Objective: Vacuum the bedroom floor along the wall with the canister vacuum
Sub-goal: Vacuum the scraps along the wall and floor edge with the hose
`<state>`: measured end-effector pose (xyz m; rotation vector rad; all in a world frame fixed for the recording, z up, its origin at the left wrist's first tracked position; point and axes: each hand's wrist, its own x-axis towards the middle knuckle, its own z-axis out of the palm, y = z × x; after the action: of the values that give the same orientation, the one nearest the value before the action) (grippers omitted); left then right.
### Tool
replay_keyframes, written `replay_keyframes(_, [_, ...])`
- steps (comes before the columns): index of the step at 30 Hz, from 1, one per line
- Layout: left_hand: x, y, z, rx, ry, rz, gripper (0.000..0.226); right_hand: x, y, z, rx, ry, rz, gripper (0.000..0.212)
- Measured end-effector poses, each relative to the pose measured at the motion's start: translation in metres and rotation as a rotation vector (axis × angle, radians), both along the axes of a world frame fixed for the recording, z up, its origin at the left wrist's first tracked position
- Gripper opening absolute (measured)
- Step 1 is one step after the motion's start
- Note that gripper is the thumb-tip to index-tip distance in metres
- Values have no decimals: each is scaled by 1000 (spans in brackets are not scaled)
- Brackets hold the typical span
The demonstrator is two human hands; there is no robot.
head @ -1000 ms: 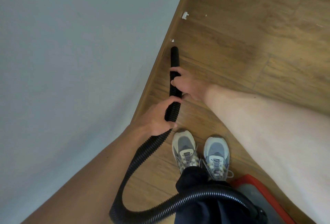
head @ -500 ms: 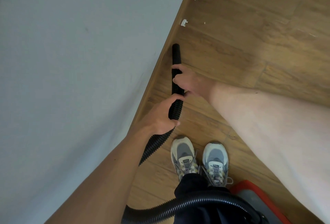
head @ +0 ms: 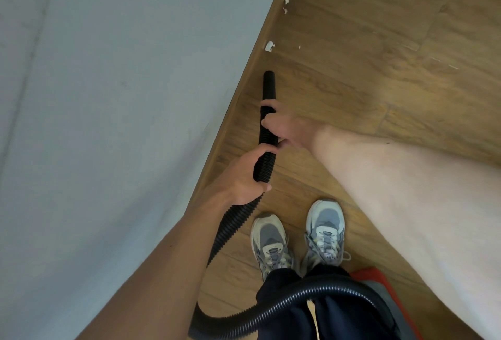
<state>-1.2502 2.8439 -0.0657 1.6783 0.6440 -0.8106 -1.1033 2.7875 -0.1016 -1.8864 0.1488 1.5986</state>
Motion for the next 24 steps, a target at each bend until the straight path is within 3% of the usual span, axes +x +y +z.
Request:
replay_keyframes(13, [40,8,-2,3,33,100,64,40,18,-8,28,28,99,57])
replay_keyframes(24, [77,-11,-3,38,36,104,63,77,3,-16,65,34,47,59])
